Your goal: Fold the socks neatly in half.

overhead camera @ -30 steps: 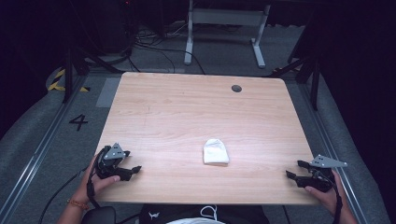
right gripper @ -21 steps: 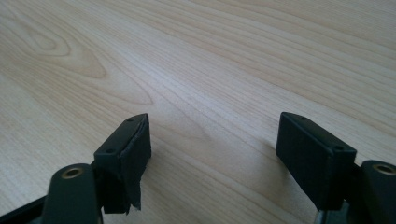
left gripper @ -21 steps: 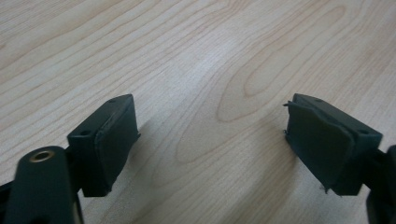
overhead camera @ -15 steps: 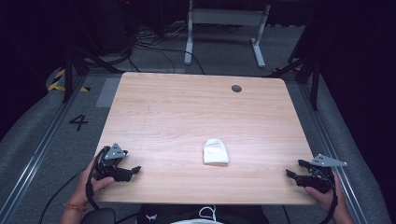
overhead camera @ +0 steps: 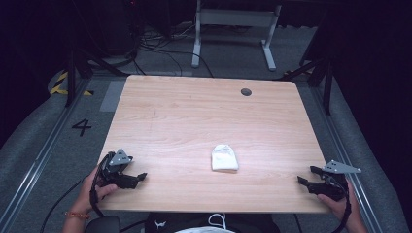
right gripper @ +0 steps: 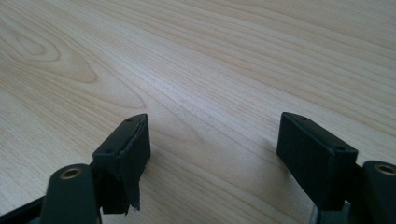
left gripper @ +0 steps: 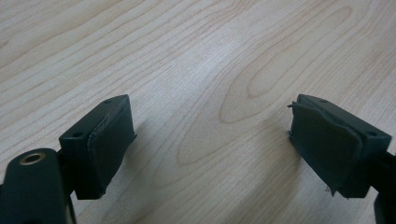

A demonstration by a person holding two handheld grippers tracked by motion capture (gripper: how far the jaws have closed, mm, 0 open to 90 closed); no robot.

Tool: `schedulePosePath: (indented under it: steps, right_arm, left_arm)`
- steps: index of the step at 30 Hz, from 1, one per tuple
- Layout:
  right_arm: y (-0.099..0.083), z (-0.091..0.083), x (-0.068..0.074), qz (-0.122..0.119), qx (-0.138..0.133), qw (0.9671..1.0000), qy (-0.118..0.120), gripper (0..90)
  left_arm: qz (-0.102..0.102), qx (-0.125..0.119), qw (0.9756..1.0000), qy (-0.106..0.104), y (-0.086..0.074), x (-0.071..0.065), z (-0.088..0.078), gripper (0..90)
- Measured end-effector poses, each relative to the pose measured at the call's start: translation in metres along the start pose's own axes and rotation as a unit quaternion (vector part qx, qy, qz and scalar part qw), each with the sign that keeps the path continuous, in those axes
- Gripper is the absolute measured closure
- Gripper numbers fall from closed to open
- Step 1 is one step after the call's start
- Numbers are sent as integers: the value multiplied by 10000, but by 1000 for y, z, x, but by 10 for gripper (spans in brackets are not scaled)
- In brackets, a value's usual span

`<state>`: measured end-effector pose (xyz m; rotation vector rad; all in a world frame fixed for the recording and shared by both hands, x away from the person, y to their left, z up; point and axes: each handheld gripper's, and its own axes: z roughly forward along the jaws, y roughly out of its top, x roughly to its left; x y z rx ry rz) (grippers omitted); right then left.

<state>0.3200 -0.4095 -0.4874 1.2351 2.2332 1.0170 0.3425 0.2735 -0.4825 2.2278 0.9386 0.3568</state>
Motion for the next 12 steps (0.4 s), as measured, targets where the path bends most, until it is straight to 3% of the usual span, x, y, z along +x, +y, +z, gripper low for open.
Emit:
schedulePosePath:
  steps: [12]
  right_arm:
    - [0,0,0,25,6,10000,-34,263]
  left_arm:
    - [36,14,10000,23,1,1,0,138]
